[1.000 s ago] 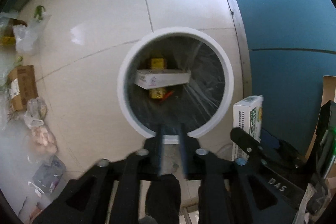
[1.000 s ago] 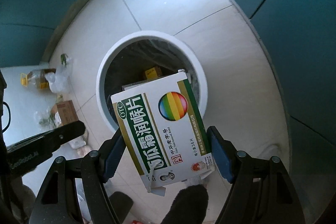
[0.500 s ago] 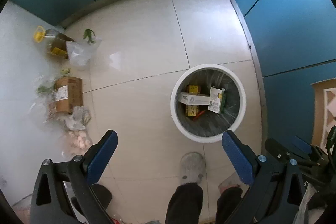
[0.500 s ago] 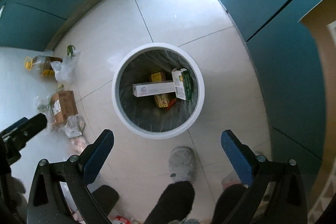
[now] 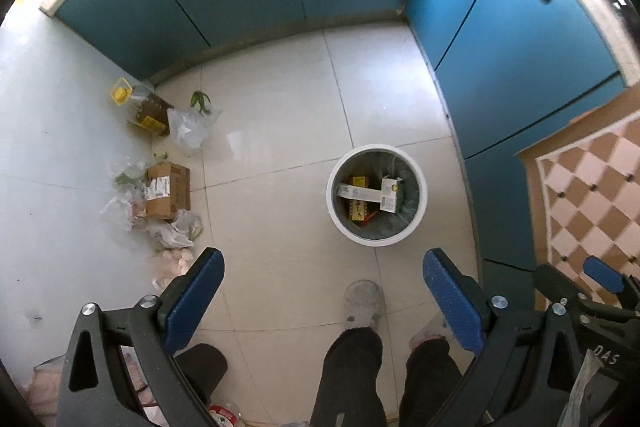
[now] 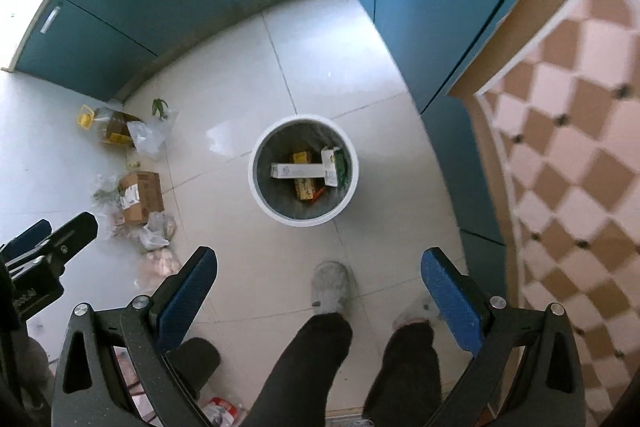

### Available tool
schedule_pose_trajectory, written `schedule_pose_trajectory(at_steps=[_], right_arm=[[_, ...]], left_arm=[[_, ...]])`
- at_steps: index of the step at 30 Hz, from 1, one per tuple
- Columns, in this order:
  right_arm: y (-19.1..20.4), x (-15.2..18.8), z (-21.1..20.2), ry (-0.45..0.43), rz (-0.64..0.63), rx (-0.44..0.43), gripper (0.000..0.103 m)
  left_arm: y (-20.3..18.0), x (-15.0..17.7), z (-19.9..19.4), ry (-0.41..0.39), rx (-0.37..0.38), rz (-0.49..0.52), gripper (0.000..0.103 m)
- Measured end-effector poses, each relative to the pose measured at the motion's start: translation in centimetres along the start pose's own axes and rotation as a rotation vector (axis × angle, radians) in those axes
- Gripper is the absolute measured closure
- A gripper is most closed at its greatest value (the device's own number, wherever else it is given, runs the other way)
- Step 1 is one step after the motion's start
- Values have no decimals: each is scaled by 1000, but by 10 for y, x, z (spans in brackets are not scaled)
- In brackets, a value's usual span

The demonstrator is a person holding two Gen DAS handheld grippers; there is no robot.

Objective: Collect trash
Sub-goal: 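Move both tools back to the counter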

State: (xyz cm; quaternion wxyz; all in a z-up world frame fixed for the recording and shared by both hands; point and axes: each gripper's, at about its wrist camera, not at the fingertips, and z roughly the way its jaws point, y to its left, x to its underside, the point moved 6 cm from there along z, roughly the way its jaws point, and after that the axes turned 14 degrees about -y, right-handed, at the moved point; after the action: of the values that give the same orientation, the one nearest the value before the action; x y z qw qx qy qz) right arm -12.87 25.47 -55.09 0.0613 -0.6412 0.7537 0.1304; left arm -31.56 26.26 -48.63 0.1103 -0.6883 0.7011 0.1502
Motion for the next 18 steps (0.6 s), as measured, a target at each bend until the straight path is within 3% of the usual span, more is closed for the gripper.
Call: schedule_pose_trajectory(at_steps=[10, 18], right_arm=[[7, -10, -142, -100, -11, -62, 0], [-5, -5, -221, -166, 15, -162, 0]], left_arm=[[-14, -6, -104, -86, -8, 37, 1], [-50, -22, -173, -196, -53, 97, 1]])
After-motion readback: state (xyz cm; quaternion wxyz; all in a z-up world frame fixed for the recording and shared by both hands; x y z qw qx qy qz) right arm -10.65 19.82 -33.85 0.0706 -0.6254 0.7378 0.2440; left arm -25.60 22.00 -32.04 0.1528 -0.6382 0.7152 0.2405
